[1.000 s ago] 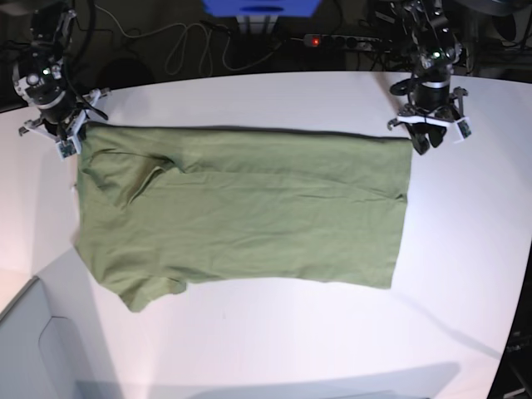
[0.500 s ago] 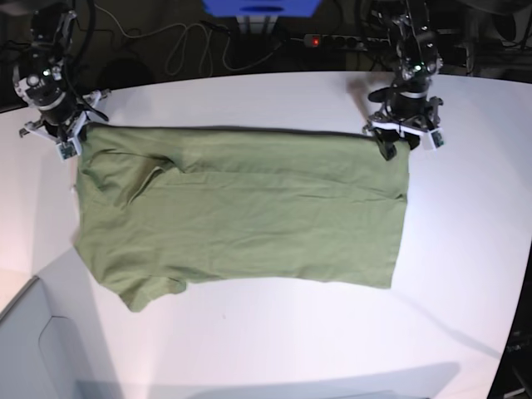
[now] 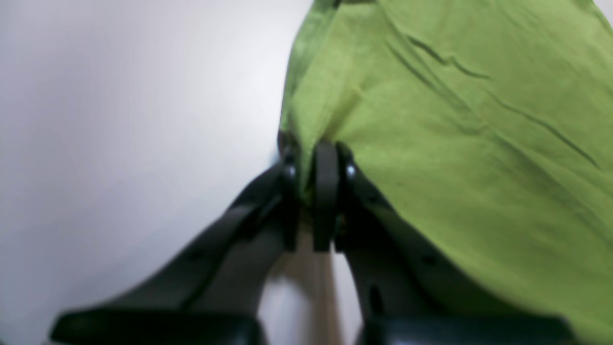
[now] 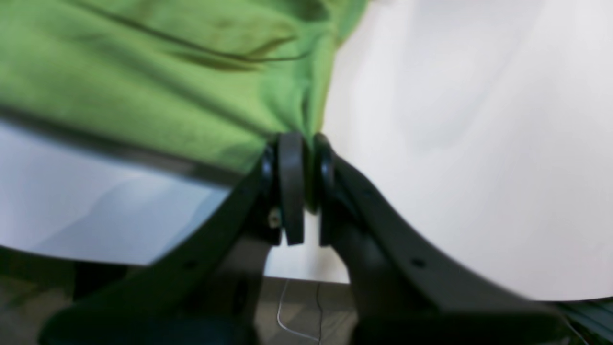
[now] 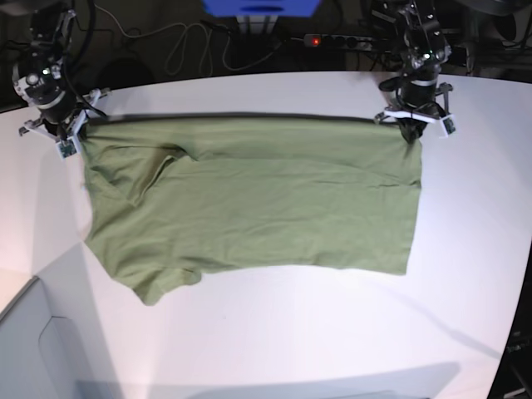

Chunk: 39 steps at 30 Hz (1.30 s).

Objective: Fold the T-shirt properly
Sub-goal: 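Open both grippers and release the shoulder edge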

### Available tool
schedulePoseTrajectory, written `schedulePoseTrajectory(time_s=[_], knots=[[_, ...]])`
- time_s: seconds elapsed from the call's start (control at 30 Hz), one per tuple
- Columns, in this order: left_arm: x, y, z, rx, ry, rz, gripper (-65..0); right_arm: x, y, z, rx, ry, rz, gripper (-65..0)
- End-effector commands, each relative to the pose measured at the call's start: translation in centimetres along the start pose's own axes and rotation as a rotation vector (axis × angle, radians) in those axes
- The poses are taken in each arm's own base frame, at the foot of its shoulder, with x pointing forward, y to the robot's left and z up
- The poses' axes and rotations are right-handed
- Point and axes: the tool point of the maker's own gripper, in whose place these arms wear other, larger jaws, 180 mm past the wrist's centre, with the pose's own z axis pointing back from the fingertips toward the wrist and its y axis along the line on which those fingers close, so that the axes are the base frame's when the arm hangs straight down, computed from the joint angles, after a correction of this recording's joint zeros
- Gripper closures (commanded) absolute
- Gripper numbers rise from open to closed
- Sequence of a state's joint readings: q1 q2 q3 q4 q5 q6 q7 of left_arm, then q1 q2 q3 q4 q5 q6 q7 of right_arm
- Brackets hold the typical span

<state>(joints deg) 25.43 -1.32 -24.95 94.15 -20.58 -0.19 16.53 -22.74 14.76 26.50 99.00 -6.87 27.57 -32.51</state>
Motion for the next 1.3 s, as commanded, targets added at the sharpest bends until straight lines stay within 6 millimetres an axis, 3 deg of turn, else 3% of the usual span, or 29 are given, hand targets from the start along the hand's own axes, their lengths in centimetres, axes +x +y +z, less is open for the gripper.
schedulePoseTrajectory(time_s=[0.0,0.53,0.87,0.97,1.03,1.17,1.27], knots=[[1.2,0.1,0.5,-0.001,-0.043,-0.012,0.0,0.7,-0.7,0.4,-0.009,-0.022,0.027,0.0],[-0.4,0.8,4.7,0.004,0.010,-0.075,0.0,-4.6,1.9,2.0,0.052,0.093,0.029,0.0],[-1.2,1.2,5.2,0.014,0.035,-0.080,-1.5,-5.0,2.1,2.1,0.059,0.102,0.030,-0.7],[-1.4,1.4,5.2,0.019,0.047,-0.079,-13.5,-5.0,2.1,2.1,0.058,0.104,0.030,-8.6],[-1.8,1.6,5.2,0.025,0.072,-0.079,-19.8,-4.9,2.1,2.1,0.057,0.100,0.031,-17.9],[-1.3,1.3,5.3,0.019,0.063,-0.082,-22.6,-3.1,1.9,3.2,0.037,0.053,0.067,-35.5],[0.1,0.5,5.6,0.002,0.028,-0.093,-22.9,-1.0,1.7,4.8,0.008,-0.003,0.099,-40.4]])
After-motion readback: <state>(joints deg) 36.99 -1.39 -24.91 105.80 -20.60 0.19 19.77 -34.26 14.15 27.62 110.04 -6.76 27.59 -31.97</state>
